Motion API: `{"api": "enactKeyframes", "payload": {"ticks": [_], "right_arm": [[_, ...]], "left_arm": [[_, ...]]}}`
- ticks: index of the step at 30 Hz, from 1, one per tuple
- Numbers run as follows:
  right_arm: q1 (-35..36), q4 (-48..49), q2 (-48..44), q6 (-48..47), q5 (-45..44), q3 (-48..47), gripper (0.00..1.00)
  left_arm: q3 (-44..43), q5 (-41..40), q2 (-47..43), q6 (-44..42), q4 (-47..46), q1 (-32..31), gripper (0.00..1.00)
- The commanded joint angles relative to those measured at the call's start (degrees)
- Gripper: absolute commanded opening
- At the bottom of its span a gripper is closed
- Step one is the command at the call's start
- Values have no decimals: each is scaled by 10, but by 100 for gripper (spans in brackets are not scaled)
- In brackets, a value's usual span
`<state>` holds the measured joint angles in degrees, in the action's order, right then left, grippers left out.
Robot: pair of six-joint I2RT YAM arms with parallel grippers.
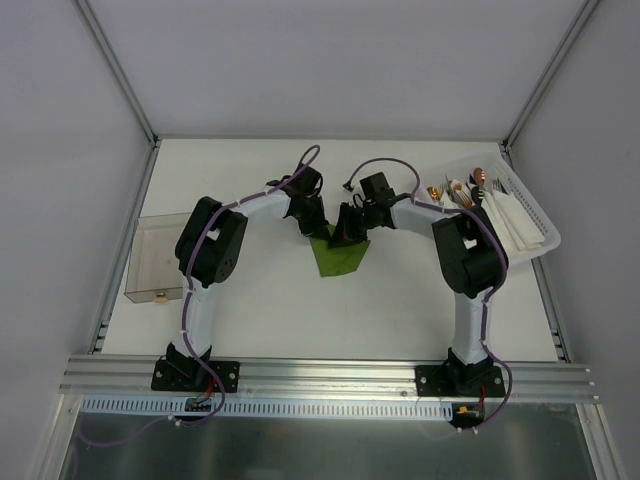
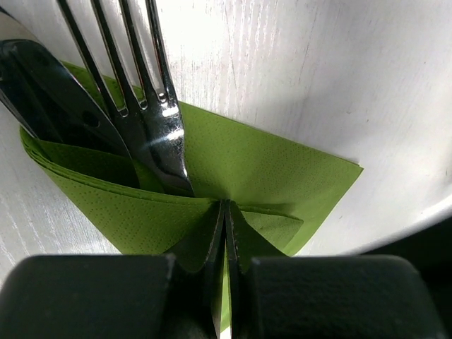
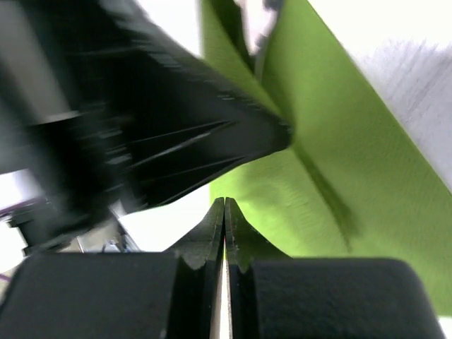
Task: Place the utensils on the paper napkin and roll it up
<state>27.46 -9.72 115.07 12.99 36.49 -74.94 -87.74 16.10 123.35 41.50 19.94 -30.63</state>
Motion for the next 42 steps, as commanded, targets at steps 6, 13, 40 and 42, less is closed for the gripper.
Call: {"api": "enactKeyframes", "payload": {"ticks": [6, 13, 40, 42], "right_arm": [[16, 4, 55, -15, -18, 10, 0], [18, -21, 46, -6, -46, 18, 0], [21, -71, 40, 27, -41, 24, 0], [21, -71, 38, 26, -40, 24, 0]], "left_arm": [[-3, 2, 14, -55, 56, 5, 0], [26, 13, -53, -60, 23, 6, 8], [32, 11, -31, -18, 33, -8, 3], [30, 4, -20, -18, 44, -7, 0]]}}
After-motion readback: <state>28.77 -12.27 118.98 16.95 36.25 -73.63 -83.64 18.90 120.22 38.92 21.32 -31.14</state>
